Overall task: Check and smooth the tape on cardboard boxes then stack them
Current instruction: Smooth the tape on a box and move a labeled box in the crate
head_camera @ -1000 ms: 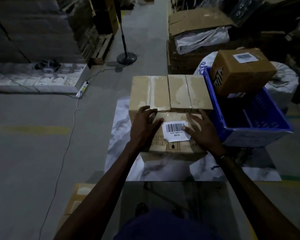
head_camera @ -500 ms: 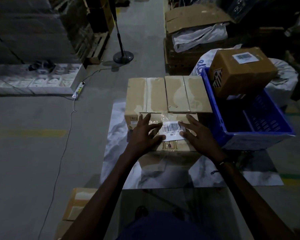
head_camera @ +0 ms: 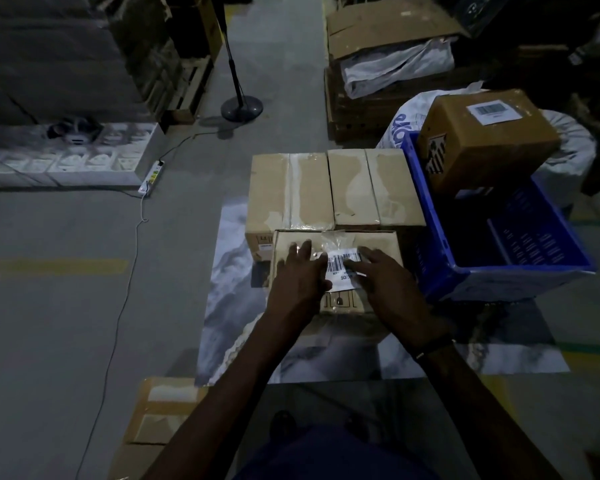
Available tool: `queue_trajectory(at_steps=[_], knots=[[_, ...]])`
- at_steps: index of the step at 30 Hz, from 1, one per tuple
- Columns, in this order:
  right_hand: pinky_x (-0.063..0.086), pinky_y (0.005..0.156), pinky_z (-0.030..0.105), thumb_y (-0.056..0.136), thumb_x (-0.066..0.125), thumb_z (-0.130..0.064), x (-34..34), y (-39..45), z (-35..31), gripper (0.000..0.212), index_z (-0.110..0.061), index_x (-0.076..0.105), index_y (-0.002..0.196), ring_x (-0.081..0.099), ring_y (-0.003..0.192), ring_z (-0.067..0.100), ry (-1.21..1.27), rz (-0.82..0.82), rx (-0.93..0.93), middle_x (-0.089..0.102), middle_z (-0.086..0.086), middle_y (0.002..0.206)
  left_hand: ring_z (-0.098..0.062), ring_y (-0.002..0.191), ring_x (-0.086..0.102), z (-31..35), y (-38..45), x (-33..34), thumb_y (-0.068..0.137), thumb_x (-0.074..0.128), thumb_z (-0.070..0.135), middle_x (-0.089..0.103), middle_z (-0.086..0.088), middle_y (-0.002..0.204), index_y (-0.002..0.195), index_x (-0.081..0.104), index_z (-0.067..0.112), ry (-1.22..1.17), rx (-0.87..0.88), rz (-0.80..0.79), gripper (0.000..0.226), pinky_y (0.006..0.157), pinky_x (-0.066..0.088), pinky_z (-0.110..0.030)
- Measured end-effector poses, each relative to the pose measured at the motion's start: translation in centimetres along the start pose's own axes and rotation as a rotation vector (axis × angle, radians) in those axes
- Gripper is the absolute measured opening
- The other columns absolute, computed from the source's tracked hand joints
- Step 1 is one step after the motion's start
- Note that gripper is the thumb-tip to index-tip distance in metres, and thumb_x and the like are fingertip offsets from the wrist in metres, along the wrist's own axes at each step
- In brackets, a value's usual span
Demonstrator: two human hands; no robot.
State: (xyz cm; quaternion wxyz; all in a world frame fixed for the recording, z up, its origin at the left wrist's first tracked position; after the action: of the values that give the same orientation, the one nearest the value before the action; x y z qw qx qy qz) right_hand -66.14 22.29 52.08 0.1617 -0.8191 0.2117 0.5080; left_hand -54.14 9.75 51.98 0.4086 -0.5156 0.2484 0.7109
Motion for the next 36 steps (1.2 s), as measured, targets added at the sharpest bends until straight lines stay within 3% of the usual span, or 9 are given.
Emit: queue_trajectory(at_steps=[4,9,15,22,27,29,31,33,36], knots=[[0.032,0.114,0.030,0.100,0.058,-0.010,-0.7,0.0,0.4,0.041,-0.023,0.061,0.139,0.040,0.144,0.022,0.031,-0.018,-0.035,0.044,0.006,0.157,-0.038,0.141,0.033,-0.6,-0.5,-0.1,0.092,0.070,0.021,0.045,-0.016,0.149,0.129,0.066,0.013,-0.150,0.044,0.017,0.037,0.109,0.040,-0.054],[0.040,0.116,0.042,0.098,0.061,-0.006,-0.8,0.3,2.4,0.062,-0.033,0.045,0.151,0.039,0.146,0.026,-0.033,-0.201,-0.056,0.023,0.003,0.168,-0.036,0.155,0.014,-2.2,-1.3,0.1,0.092,0.074,0.027,0.025,-0.012,0.166,0.139,0.062,0.018,-0.396,0.046,-0.038,0.050,0.122,0.024,-0.052],[0.030,0.120,0.041,0.099,0.058,-0.007,-0.2,0.1,1.6,0.056,-0.029,0.048,0.150,0.025,0.153,0.028,-0.023,-0.149,-0.027,0.024,0.005,0.167,-0.035,0.136,0.039,-0.6,-1.1,-0.1,0.087,0.076,0.023,0.046,-0.007,0.145,0.117,0.070,0.019,-0.170,0.068,-0.010,0.031,0.105,0.044,-0.050],[0.025,0.121,0.039,0.102,0.058,-0.014,0.2,-0.6,0.3,0.049,-0.022,0.048,0.150,0.020,0.155,0.028,-0.019,-0.078,-0.010,0.029,0.002,0.166,-0.040,0.147,0.024,1.0,-0.6,2.0,0.090,0.075,0.026,0.032,-0.007,0.160,0.131,0.064,0.031,-0.090,-0.018,-0.058,0.043,0.111,0.032,-0.069],[0.046,0.109,0.031,0.098,0.066,-0.016,0.0,-1.9,1.6,0.031,-0.019,0.069,0.128,0.053,0.134,0.017,0.213,0.051,-0.045,0.056,0.002,0.147,-0.021,0.125,0.049,-0.3,-2.9,1.0,0.093,0.070,0.033,0.054,-0.001,0.139,0.108,0.077,0.018,-0.284,0.117,0.128,0.022,0.094,0.049,-0.040],[0.051,0.102,0.025,0.096,0.067,-0.018,-0.3,-2.9,2.0,0.026,-0.019,0.072,0.122,0.052,0.124,0.002,0.224,0.102,-0.049,0.061,0.001,0.140,-0.019,0.133,0.046,-1.6,-4.4,0.9,0.095,0.068,0.040,0.051,-0.001,0.147,0.117,0.075,0.021,-0.324,0.112,0.130,0.030,0.105,0.047,-0.038],[0.042,0.101,0.013,0.096,0.068,-0.024,-0.3,-3.9,2.7,0.026,-0.020,0.073,0.121,0.040,0.125,-0.005,0.219,0.140,-0.023,0.061,-0.003,0.140,-0.018,0.147,0.033,-3.1,-5.8,1.3,0.095,0.066,0.047,0.042,-0.002,0.158,0.130,0.068,0.027,-0.295,0.091,0.143,0.040,0.115,0.039,-0.039],[0.035,0.112,0.024,0.094,0.069,-0.030,-0.1,-4.8,3.4,0.028,-0.021,0.072,0.121,0.032,0.134,-0.001,0.214,0.161,-0.008,0.059,-0.006,0.141,-0.010,0.151,0.019,-4.4,-7.0,1.7,0.092,0.068,0.049,0.035,0.000,0.163,0.135,0.064,0.031,-0.279,0.066,0.178,0.046,0.117,0.031,-0.035],[0.025,0.120,0.038,0.090,0.072,-0.037,0.8,-6.1,4.1,0.039,-0.023,0.070,0.126,0.026,0.139,-0.004,0.179,0.193,0.003,0.050,-0.012,0.146,0.004,0.150,0.012,-5.5,-8.5,2.2,0.091,0.074,0.036,0.030,0.004,0.164,0.137,0.064,0.031,-0.318,0.050,0.256,0.048,0.113,0.018,-0.007]])
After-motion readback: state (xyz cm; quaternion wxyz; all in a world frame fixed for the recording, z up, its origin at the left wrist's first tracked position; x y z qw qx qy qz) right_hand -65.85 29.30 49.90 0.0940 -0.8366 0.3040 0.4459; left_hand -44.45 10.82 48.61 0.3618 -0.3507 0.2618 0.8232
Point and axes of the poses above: each hand's wrist, its own y-axis towards the middle knuckle, its own x-axis out of the palm, z = x × y, the point moved 1 cm from there along y, towards the middle knuckle
